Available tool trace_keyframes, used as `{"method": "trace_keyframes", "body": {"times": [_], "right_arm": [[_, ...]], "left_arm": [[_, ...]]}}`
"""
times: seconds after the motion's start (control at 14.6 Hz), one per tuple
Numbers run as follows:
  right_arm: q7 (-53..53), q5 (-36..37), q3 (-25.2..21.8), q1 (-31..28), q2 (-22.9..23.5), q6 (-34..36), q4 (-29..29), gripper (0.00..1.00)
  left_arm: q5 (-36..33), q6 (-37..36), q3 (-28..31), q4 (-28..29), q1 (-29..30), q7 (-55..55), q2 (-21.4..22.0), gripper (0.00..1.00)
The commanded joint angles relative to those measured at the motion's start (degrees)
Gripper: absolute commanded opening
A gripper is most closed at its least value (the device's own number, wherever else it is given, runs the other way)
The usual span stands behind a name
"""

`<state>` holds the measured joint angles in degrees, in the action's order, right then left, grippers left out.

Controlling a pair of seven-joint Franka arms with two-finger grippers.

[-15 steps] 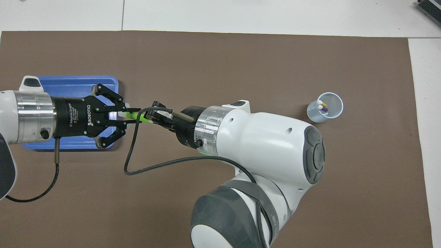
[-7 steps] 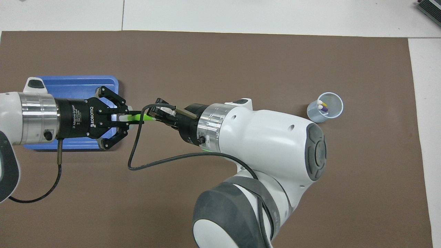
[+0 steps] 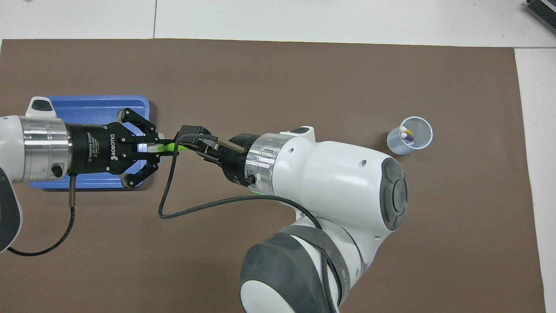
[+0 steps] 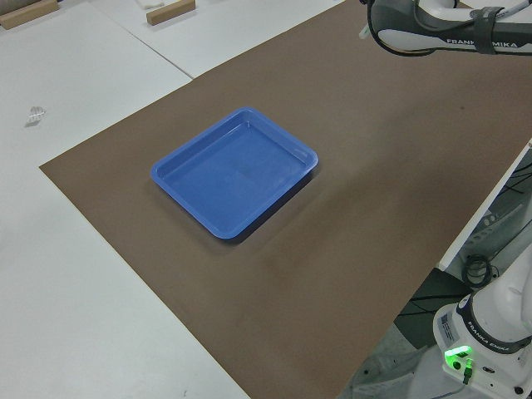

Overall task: Right arm passes pens to left for tray arrangement
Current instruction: 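Open the right gripper and withdraw it from the green pen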

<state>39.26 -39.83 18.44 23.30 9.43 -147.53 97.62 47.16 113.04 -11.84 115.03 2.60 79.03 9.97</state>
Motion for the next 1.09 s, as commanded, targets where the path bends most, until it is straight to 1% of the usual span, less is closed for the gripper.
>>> {"method": "trace_keyframes", "body": {"times": [0.0, 0.14, 0.27, 0.41, 0.62, 0.68, 0.75, 0.82, 0.89, 0.96, 1.03], "right_arm": [[0.38, -0.34, 0.11, -0.70, -0.12, -0.48, 0.29, 1.00], [0.20, -0.16, -0.24, -1.32, -0.20, -0.30, 0.81, 1.00], [-0.32, 1.94, -0.24, -4.56, -0.64, 1.36, 2.13, 1.00], [-0.76, 7.80, -0.24, -7.81, -0.82, 6.26, 2.40, 1.00], [-1.37, 19.40, -0.24, -13.52, -1.17, 14.70, 2.49, 1.00], [-3.21, 23.44, -0.24, -15.28, -1.61, 16.82, 3.01, 1.00], [-7.49, 26.96, -0.24, -17.47, -2.04, 18.14, 4.41, 1.00], [-13.10, 28.91, -0.24, -19.76, -2.31, 18.68, 5.46, 1.00], [-18.12, 29.45, -0.24, -21.87, -2.23, 19.81, 6.00, 1.00], [-22.95, 30.42, -0.24, -24.06, -1.62, 21.48, 5.91, 1.00], [-26.31, 33.21, -0.24, -25.30, -0.74, 22.28, 5.83, 0.99]], "left_arm": [[-3.45, 0.08, 0.42, 2.64, 0.65, -10.41, 1.63, 0.00], [-9.52, -0.27, 0.42, 4.49, 1.18, -23.86, 2.51, 0.00], [-14.00, -0.45, 0.42, 4.58, 1.27, -30.75, 2.60, 0.00], [-16.48, -0.45, 0.42, 4.67, 1.27, -36.72, 2.60, 0.00], [-16.93, -0.45, 0.50, 6.68, 1.36, -46.56, 3.39, 0.00], [-17.88, -0.45, 0.42, 7.65, 2.23, -51.82, 3.48, 0.00], [-19.89, -0.45, 0.42, 8.01, 2.93, -57.61, 3.22, 0.00], [-21.74, -0.28, 0.42, 8.19, 3.29, -63.15, 2.69, 0.00], [-23.15, 0.33, 0.42, 8.19, 4.95, -67.12, 1.64, 0.00], [-24.56, 0.69, 0.33, 8.10, 6.44, -70.82, 0.41, 0.00], [-26.05, 1.56, 0.42, 7.93, 7.15, -75.21, -0.82, 0.00]]}}
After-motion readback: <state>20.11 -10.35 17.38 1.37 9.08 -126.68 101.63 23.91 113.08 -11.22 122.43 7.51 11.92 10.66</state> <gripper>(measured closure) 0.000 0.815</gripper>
